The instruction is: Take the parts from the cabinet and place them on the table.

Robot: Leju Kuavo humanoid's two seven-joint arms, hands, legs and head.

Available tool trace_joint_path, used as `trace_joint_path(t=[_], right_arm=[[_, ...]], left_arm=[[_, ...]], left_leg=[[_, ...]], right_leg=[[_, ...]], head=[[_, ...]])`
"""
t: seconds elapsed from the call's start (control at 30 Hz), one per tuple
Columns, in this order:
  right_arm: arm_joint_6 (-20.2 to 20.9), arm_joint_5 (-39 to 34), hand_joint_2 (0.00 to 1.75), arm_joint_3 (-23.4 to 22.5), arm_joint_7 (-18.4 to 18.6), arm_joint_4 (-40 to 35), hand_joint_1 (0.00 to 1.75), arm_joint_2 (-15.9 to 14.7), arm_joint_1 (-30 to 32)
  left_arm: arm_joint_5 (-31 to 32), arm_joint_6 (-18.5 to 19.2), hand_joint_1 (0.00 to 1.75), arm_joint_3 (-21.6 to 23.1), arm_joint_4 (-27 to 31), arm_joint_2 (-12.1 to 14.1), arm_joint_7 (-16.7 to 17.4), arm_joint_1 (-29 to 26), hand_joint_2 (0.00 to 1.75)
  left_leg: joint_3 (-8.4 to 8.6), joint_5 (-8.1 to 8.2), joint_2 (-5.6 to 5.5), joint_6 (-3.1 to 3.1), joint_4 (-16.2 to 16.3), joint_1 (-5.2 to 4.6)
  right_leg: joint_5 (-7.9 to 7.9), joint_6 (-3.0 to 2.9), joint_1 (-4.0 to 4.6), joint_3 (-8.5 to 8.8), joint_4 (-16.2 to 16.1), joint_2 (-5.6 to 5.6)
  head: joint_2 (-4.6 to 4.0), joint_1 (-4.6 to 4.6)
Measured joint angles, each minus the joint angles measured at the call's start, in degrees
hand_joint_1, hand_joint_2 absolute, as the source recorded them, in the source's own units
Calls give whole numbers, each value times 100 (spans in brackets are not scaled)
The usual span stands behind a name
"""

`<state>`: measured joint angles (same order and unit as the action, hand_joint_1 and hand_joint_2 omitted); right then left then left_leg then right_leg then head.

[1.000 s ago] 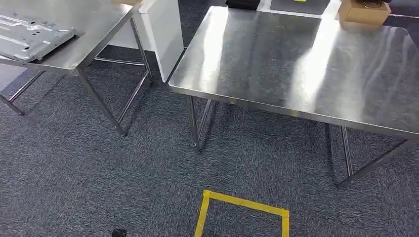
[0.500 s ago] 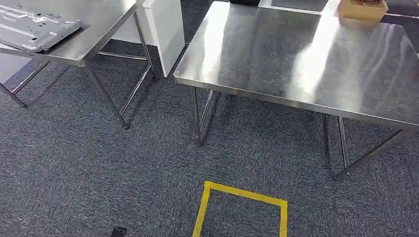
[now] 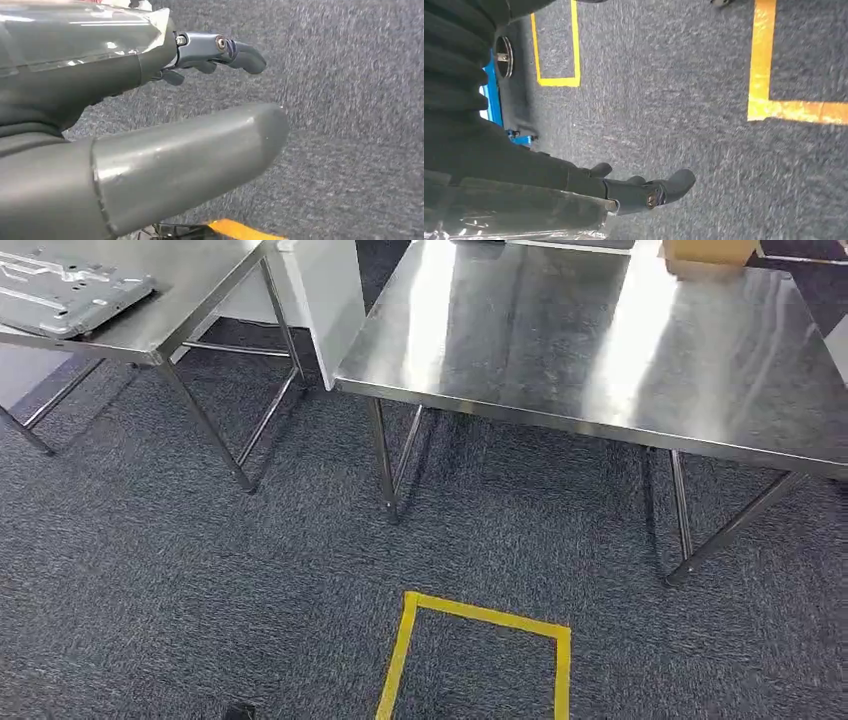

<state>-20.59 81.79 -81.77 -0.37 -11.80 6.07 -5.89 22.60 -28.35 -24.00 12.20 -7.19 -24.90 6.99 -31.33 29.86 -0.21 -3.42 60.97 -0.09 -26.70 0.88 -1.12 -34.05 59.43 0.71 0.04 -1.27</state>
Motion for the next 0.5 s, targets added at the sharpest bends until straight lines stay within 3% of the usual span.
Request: trace_joint_path(t=[0.03,0.07,0.13,0.17,0.2,0.23,0.27,0.3,0.33,0.37,0.4,0.43,0.47,0.5], right_arm=[[0,7,175,7,-4,0,0,16,5],[0,18,175,13,-7,-2,0,9,6],[0,40,175,17,-7,-2,0,11,-7],[0,48,175,28,-7,0,0,35,-6],[0,48,175,35,4,0,0,31,2],[0,53,175,42,20,-2,0,15,2],[0,57,175,46,35,0,0,24,3],[0,57,175,48,50,0,0,24,1],[0,57,175,48,63,0,0,15,0],[0,57,175,50,81,0,0,11,0],[0,57,175,50,90,0,0,11,8],[-2,53,175,50,98,0,0,9,13],[-2,53,175,50,98,0,0,2,10],[-2,48,175,50,98,0,0,-2,-3]], left_arm=[[-18,-2,0,0,9,20,-2,26,0],[-37,-9,0,0,9,-2,-20,23,0],[-52,-11,0,0,7,13,-26,20,0],[-61,-13,0,-2,9,17,-26,20,0],[-68,-13,0,-2,7,15,-31,20,0],[-70,-13,0,-4,7,2,-37,20,0],[-76,-13,0,-7,9,2,-39,28,0],[-74,-11,0,-7,7,0,-42,18,0],[-74,-11,0,-7,7,-13,-44,1,0],[-74,-11,0,-7,4,-15,-44,-7,0],[-74,-11,0,-7,4,-17,-44,-10,0],[-72,-11,0,-7,4,-20,-44,-9,0],[-68,-11,0,-7,4,-24,-48,-9,0],[-63,-7,0,-7,4,-26,-48,-7,0]], left_leg=[[84,131,7,-12,-150,-23],[79,-35,-10,-37,-183,-73],[80,-46,-7,-61,-231,-129],[69,-103,-4,-104,-286,-136],[103,-238,34,-118,-471,-30],[105,-301,25,-151,-525,-62],[46,-363,33,-194,-530,-69],[-16,-397,39,-175,-529,-77],[-73,-435,54,-174,-526,-88],[-138,-482,70,-167,-519,-92],[-196,-523,75,-158,-516,-92],[-254,-568,76,-144,-513,-92],[-302,-605,76,-129,-503,-92],[-362,-641,76,-106,-476,-92]], right_leg=[[42,27,-18,-1,-38,-10],[75,79,-23,28,-76,-15],[129,158,-54,14,-84,-14],[175,212,-36,9,-126,-10],[145,206,7,-16,-64,-26],[-20,161,12,-115,66,-32],[-289,92,19,-259,408,-36],[-536,63,14,-405,842,-37],[-738,68,10,-538,1266,-38],[-833,105,10,-598,1548,-39],[-803,153,11,-519,1540,-39],[-680,216,11,-289,1255,-39],[-533,264,11,10,822,-42],[-386,285,12,458,157,-54]], head=[[0,11],[0,44],[0,16],[0,6],[0,20],[0,22],[0,61],[0,87],[0,87],[0,90],[0,96],[0,98],[0,98],[0,101]])
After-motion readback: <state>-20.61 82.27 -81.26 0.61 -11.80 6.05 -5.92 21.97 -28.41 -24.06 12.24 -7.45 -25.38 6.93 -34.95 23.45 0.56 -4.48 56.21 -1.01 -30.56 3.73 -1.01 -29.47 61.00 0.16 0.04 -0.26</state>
